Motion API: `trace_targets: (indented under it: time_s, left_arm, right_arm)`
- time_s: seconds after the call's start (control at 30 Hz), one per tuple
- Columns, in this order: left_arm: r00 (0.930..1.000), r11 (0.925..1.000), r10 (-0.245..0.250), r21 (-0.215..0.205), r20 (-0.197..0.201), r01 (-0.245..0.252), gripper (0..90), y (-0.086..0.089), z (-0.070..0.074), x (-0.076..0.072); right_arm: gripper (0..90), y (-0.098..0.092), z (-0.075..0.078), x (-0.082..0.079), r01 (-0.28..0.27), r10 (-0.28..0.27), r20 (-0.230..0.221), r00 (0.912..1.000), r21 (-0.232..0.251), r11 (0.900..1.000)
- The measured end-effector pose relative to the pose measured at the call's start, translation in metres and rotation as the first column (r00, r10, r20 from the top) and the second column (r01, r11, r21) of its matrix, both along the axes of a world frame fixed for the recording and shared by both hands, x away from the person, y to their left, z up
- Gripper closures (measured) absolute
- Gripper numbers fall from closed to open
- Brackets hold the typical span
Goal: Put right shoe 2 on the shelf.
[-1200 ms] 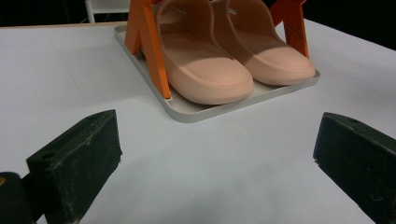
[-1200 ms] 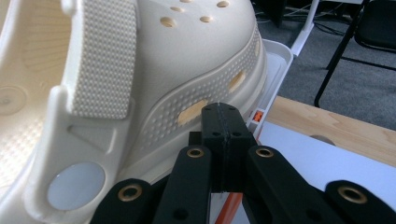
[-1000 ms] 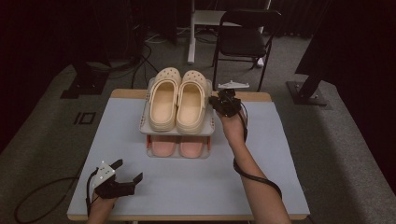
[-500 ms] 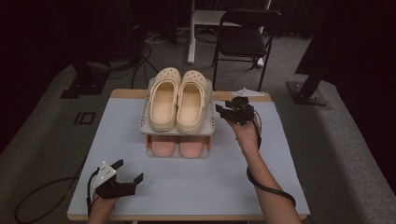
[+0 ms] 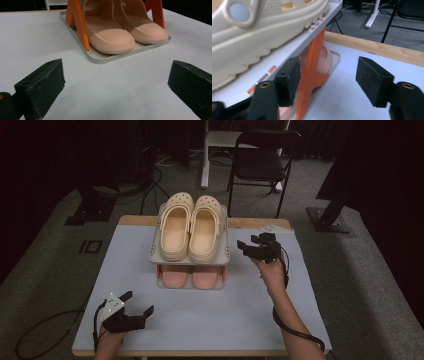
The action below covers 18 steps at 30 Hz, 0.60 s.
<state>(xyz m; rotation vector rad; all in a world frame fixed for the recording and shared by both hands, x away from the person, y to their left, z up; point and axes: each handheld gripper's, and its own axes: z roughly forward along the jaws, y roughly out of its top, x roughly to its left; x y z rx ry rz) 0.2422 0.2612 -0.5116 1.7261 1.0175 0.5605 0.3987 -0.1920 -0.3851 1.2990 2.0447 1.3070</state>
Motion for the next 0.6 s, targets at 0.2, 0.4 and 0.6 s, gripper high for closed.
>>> trace_targets:
  time_s: [0.2, 0.4, 0.6]
  left_arm:
    - [1.0, 1.0, -0.005, 0.006, 0.001, 0.005, 0.9, -0.001, 0.0, 0.0]
    - [1.0, 1.0, -0.004, 0.002, -0.002, 0.004, 0.9, 0.0, 0.0, 0.0]
    - [1.0, 1.0, -0.005, 0.007, -0.002, 0.005, 0.9, -0.001, 0.0, 0.0]
  right_arm:
    - [25.2, -0.011, -0.014, -0.006, -0.009, 0.009, -0.007, 0.9999, 0.024, 1.0]
    - [21.7, -0.021, -0.033, -0.011, -0.027, 0.027, -0.003, 0.9996, 0.03, 0.999]
    - [19.3, -0.026, -0.047, -0.019, -0.03, 0.03, 0.024, 0.9993, 0.021, 0.999]
